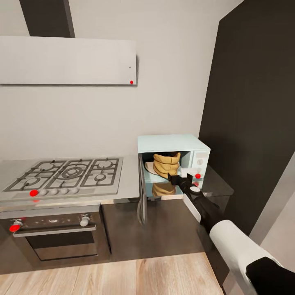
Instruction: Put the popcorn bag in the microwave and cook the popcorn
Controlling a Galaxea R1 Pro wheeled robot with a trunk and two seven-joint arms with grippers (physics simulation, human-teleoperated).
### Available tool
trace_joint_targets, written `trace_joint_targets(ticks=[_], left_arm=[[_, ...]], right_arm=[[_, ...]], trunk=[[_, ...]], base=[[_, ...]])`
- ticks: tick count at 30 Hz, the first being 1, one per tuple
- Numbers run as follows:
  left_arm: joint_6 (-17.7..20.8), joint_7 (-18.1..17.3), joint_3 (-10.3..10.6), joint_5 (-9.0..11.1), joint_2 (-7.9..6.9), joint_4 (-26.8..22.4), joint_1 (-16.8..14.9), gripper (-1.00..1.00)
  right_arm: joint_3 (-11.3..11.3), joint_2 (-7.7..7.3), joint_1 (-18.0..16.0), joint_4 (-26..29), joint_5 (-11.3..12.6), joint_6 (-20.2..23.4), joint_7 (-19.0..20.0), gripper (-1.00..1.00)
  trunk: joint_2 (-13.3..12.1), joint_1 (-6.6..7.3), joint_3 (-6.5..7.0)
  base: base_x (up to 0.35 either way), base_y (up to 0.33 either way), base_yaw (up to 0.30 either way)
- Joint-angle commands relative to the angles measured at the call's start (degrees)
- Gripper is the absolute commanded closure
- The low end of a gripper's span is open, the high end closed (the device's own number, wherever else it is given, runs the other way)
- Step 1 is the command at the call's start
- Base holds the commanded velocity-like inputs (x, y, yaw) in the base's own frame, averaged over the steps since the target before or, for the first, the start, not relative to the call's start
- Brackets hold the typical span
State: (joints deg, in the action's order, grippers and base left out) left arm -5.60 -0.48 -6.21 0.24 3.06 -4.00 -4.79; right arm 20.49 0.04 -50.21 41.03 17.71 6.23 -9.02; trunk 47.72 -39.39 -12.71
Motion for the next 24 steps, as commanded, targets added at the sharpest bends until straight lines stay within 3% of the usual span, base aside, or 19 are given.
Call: trace_joint_targets(ticks=[1, 4, 6, 8, 18, 24], left_arm=[[-0.19, -0.05, -0.38, 0.02, 0.02, 0.05, -0.04, -1.0], [-0.2, -0.05, -0.38, 0.02, 0.02, 0.05, -0.04, -1.0], [-0.19, -0.05, -0.33, 0.02, 0.02, 0.05, -0.04, -1.0], [-0.2, -0.05, -0.3, 0.02, 0.02, 0.05, -0.04, -1.0], [-0.2, -0.05, -0.21, 0.01, 0.0, 0.21, 0.59, -1.0], [-0.09, -0.05, -0.29, 0.08, -0.02, 0.26, 0.83, -1.0]], right_arm=[[0.3, 0.37, -0.89, -1.82, 0.39, -0.92, -0.41, -1.0], [0.33, 1.88, -4.39, -10.38, 0.35, -7.14, -0.32, -1.0], [0.56, 4.03, -8.29, -19.85, 0.32, -12.65, -0.01, -1.0], [1.19, 4.94, -9.97, -23.22, 0.31, -14.68, 0.36, -1.0], [2.17, 5.69, -10.4, -24.68, 0.31, -16.32, 0.5, -1.0], [2.58, 5.2, -10.35, -24.84, 0.32, -16.42, 0.5, -1.0]], trunk=[[0.06, -0.01, -0.08], [0.06, -0.01, -0.08], [0.06, -0.01, -0.08], [0.06, -0.01, -0.08], [0.06, -0.01, -0.08], [0.06, -0.01, -0.08]], base=[[0.0, 0.0, 0.0], [0.0, 0.0, 0.0], [0.0, 0.0, 0.0], [0.0, 0.0, 0.0], [0.007, 0.0, 0.0], [0.24, 0.0, 0.0]])
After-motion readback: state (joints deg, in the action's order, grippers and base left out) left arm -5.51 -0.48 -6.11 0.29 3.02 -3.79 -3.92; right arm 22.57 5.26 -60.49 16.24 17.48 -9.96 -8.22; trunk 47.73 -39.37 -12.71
